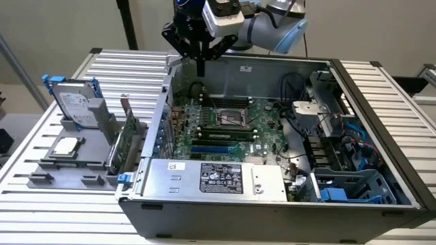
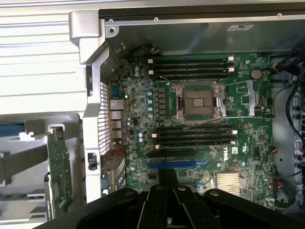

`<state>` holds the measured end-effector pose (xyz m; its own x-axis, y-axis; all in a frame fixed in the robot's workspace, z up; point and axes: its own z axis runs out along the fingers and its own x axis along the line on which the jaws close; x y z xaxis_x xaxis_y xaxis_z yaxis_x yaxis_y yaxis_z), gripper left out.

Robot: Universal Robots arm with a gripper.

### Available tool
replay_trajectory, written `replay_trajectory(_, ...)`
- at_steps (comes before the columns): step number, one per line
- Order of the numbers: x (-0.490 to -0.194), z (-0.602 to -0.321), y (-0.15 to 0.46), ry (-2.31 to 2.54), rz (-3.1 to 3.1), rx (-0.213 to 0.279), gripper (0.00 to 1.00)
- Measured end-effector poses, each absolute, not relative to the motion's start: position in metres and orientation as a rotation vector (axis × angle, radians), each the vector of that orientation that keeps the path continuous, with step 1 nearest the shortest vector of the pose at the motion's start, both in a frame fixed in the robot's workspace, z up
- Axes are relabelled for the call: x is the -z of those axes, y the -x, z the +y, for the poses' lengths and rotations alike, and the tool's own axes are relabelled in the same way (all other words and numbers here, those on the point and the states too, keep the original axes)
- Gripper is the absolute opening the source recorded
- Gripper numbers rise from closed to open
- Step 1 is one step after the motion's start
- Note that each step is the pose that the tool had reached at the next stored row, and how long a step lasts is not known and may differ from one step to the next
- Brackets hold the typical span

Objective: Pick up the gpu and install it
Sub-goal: 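Reach for the gpu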

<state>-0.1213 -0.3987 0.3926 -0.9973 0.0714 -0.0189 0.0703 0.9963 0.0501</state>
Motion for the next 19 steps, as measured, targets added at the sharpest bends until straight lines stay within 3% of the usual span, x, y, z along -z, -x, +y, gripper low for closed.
replay_trajectory(19,-0.393,-0.427,0.2,-0.11,3.118,-0.08,0.0)
